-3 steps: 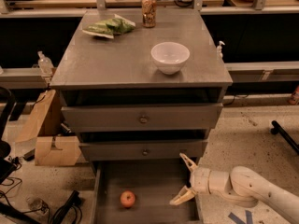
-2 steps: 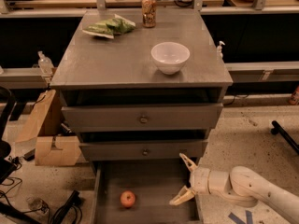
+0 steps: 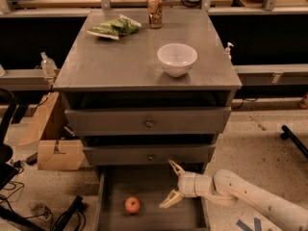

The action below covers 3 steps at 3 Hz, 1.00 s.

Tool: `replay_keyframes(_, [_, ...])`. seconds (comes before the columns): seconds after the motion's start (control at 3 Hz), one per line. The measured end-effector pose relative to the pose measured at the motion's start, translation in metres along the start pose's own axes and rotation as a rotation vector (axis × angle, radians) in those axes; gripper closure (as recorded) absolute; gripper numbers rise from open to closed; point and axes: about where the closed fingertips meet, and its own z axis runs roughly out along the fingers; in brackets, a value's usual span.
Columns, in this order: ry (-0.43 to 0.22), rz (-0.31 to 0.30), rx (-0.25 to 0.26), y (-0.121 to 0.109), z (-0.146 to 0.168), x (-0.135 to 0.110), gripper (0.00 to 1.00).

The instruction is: Pick apple from bottom drawer and place on counter

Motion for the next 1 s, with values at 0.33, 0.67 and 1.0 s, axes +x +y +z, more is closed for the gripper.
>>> replay_keyframes(0.33, [-0.019,-0.014,-0.041,0.008,0.063,0.032,0.0])
replay_keyframes(0.67, [0.015,-0.054,-0.07,0.016,0.105,0.06,0.0])
replay_keyframes(1.0, [0.067,-0.048,-0.104,0.031,0.135,0.096,0.0])
